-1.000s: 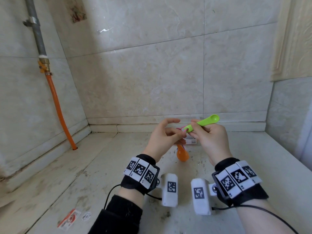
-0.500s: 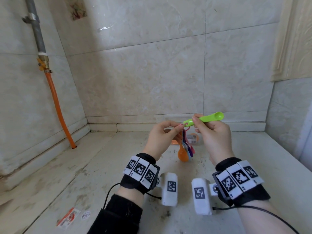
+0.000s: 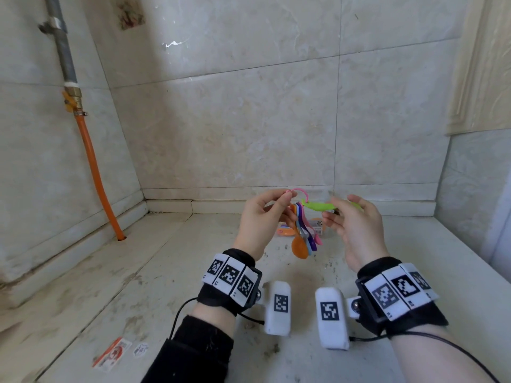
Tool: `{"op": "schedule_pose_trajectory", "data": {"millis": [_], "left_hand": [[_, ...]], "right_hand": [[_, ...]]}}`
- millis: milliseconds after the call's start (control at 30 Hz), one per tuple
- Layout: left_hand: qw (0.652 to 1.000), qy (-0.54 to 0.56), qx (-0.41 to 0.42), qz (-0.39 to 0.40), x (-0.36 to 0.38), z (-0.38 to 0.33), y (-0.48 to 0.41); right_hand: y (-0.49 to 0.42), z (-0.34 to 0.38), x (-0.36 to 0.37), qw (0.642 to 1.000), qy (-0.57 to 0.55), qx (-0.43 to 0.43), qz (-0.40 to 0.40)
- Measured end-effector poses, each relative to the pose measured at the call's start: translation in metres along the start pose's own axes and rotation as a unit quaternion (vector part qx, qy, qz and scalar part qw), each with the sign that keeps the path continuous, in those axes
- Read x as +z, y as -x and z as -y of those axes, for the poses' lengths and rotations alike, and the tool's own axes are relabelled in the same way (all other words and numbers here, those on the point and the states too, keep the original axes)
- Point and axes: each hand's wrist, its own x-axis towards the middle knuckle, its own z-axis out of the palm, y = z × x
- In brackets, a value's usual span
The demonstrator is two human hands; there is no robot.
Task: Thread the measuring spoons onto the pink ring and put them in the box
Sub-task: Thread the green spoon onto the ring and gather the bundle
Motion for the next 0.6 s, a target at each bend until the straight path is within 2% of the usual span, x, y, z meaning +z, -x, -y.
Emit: {"op": "schedule_pose_trajectory", "data": {"millis": [67, 200, 300, 400, 500, 600], "left_hand": [[1.0, 0.005, 0.005, -0.001, -0.002, 0.001, -0.001], [1.0, 0.006, 0.012, -0.009, -0.003, 0.003, 0.0], [1.0, -0.001, 0.011, -0.008, -0.003, 0.003, -0.001], [1.0, 0.003, 0.01, -0.004, -0.002, 0.002, -0.001], [1.0, 0.015, 0.014, -0.001, -0.001, 0.002, 0.0], [1.0, 0.014, 0.007, 0.003, -0.001, 0.001, 0.0]], "right_hand": [[0.0, 0.0, -0.001, 0.999, 0.029, 0.038, 0.004], [0.003, -0.006, -0.002, 0.977, 0.167, 0.11, 0.068], [0.004, -0.007, -0.002, 0.968, 0.193, 0.129, 0.092], [0.005, -0.009, -0.003, 0.963, 0.224, 0.12, 0.087], [0.006, -0.01, -0.006, 0.951, 0.292, 0.073, 0.074], [0.006, -0.008, -0.005, 0.958, 0.276, 0.038, 0.064]]}}
